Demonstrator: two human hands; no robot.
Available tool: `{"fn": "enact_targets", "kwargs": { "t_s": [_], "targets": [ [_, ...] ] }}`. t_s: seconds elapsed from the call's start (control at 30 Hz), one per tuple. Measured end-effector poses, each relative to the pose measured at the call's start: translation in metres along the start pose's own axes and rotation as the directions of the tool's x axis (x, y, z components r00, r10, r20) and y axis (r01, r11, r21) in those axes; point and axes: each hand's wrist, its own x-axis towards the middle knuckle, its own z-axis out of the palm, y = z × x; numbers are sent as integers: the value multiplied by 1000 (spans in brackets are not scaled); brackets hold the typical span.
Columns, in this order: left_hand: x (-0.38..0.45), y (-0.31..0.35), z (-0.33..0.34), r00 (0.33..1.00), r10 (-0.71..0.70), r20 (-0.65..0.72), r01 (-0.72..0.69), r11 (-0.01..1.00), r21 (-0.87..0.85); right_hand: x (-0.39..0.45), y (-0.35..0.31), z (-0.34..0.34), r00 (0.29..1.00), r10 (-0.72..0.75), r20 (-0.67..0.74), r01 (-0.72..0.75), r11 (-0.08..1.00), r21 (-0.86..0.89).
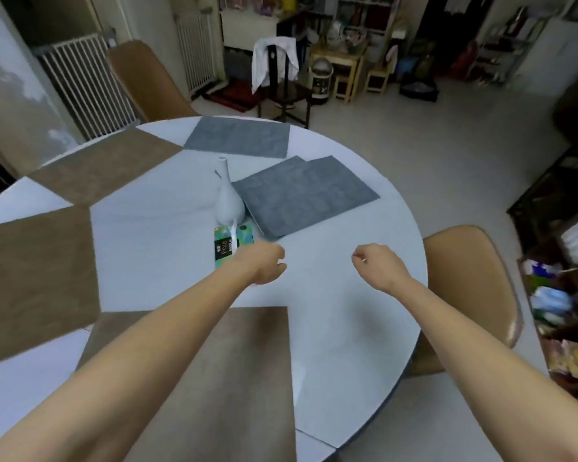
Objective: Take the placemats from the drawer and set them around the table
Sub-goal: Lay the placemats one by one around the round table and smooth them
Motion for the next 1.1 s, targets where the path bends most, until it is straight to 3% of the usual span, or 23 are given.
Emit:
{"fn": "enact_targets", "kwargs": {
  "t_s": [0.17, 0.33, 0.57, 0.7, 0.87, 1.1],
  "targets": [
    [24, 40, -9, 994, -101, -29, 101, 995, -3, 53, 47, -21, 996, -50, 80, 55, 997, -57],
    [37, 38, -7, 984, -174, -35, 173, 985, -16, 92, 48, -26, 980, -115, 162, 134, 985, -111],
    [72, 27, -10, 971, -234, -56, 212, 943, -257, 121, 45, -12, 959, -140, 246, 189, 964, -188],
    [108, 30, -3, 932, -360, -42, 295, 823, -486, 148, 48, 0, 940, -179, 290, 235, 957, -170],
    [163, 40, 19, 875, -483, 33, 395, 672, -626, 210, 61, 30, 901, -271, 338, 332, 933, -136],
    [245, 43, 50, 683, -721, 115, 547, 401, -735, 310, 67, 87, 795, -422, 436, 505, 859, -89]
  ]
}}
